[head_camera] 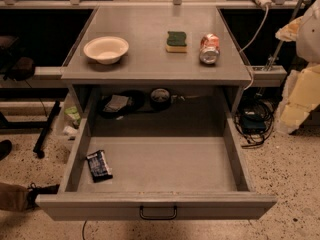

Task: Pick rxbar blueberry from top drawer and place on counter

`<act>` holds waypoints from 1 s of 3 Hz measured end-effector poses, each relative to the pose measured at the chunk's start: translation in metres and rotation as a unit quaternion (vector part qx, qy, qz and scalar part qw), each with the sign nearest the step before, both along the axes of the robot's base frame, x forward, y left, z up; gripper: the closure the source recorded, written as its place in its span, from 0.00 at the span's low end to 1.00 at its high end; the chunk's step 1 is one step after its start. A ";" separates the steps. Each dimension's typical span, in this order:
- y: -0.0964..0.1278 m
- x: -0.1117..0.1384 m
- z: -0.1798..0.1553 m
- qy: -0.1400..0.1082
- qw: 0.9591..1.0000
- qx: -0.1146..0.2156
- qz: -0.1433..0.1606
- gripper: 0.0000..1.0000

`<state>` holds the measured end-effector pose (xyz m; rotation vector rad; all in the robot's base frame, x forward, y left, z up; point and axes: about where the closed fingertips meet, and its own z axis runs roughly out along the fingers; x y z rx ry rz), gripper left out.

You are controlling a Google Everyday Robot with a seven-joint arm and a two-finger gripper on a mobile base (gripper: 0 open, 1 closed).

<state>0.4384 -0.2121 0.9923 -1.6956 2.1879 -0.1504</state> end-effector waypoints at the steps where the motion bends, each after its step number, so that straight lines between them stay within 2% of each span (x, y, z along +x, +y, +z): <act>1: 0.000 0.000 0.000 0.000 1.000 0.000 0.000 0.00; 2: 0.008 0.004 -0.004 -0.001 1.000 0.019 0.007 0.00; 3: 0.031 0.010 -0.016 -0.001 0.998 0.055 0.021 0.00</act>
Offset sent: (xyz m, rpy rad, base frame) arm 0.0091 0.0171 -0.0137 0.0907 0.0133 0.0319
